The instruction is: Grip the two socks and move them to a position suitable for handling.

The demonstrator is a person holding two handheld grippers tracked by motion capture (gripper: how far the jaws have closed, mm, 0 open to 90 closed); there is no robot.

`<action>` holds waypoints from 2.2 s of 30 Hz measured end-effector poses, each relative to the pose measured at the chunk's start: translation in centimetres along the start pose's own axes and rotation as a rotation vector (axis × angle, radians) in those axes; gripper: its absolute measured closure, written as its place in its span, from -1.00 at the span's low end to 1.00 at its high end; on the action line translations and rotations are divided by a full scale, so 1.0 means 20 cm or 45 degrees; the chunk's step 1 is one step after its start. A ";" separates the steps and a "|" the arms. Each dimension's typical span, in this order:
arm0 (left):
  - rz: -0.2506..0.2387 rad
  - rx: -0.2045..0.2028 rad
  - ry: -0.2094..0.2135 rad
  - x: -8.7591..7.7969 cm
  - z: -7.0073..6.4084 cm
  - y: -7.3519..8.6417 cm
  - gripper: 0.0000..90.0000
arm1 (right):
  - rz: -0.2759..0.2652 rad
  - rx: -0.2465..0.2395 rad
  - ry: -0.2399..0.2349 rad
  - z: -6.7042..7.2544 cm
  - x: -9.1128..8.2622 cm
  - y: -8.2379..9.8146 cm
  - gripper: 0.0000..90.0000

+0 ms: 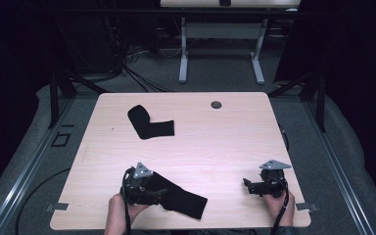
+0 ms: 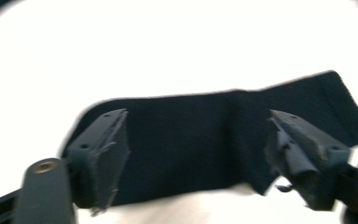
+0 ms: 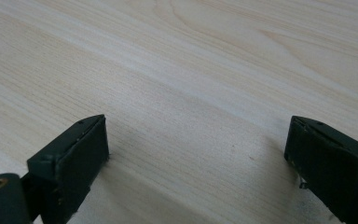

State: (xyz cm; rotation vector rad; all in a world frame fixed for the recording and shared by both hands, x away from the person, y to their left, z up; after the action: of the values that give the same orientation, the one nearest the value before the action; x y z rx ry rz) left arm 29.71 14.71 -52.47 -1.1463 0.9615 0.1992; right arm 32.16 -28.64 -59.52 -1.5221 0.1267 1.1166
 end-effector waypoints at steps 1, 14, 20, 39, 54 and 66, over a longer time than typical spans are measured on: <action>-0.004 -0.004 0.003 0.00 0.02 -0.01 -0.62 | 0.001 -0.001 0.002 0.00 0.00 0.00 -0.88; 0.004 -0.020 -0.124 0.11 0.40 -0.28 -0.96 | -0.005 0.004 -0.001 0.00 0.00 0.00 -0.87; 0.001 -0.043 -0.142 0.19 0.51 -0.32 -0.99 | -0.004 0.004 0.000 0.00 0.00 0.00 -0.87; 0.092 -0.098 -0.103 0.44 0.73 -0.43 -1.00 | -0.004 0.003 -0.002 0.00 0.00 0.00 -0.87; 0.204 -0.132 -0.112 0.68 0.84 -0.52 -0.83 | -0.003 0.002 -0.003 0.00 0.00 0.00 -0.86; 0.254 -0.099 -0.161 0.84 0.86 -0.51 -0.36 | -0.001 0.002 -0.003 0.00 0.00 0.00 -0.86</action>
State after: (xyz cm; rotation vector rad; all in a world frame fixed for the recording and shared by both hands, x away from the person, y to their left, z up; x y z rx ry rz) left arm 55.12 19.12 -56.37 -1.0942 0.9621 0.4683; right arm 32.13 -28.67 -59.49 -1.5193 0.1260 1.1173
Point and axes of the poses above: each handheld gripper's, and its own axes: x roughly forward along the jaws, y roughly out of its underside, z roughly to its left, the point moved 1 cm from there along x, roughly forward along the jaws, and after that the axes turned 12 degrees about -y, right-handed, at the moved point
